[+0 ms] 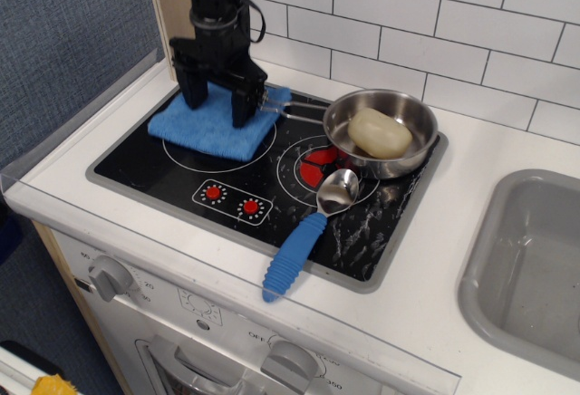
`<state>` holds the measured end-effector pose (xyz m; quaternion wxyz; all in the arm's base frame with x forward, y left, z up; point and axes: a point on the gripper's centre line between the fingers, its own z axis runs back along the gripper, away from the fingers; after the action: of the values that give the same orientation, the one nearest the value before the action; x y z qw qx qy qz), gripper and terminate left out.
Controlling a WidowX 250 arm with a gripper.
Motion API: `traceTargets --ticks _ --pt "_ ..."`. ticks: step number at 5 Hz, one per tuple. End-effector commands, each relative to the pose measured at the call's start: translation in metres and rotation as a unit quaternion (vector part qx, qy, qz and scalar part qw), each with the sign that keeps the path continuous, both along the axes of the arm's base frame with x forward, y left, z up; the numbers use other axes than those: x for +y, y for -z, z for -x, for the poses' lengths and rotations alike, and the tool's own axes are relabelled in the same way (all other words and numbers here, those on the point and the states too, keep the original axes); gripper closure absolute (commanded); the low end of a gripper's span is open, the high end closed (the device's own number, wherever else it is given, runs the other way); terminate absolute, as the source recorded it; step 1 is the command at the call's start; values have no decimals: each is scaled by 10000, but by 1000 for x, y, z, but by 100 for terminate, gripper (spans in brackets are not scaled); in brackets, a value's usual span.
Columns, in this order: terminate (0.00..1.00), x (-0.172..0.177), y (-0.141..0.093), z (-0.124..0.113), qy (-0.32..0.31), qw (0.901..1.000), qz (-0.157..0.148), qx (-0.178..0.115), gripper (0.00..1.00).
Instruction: Place the blue towel at the front of the left burner
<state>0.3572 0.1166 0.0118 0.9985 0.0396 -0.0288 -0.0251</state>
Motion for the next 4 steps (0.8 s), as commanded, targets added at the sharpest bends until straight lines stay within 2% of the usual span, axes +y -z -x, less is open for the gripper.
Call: traceTargets --ticks 1,2,3,4 --pt "0 17 -35 66 339 9965 498 -576 0" --pt "0 21 -39 89 345 9969 472 -528 0" --pt "0 15 -38 95 365 9969 466 -514 0" --pt "0 7 -64 92 501 9956 255 -747 0"
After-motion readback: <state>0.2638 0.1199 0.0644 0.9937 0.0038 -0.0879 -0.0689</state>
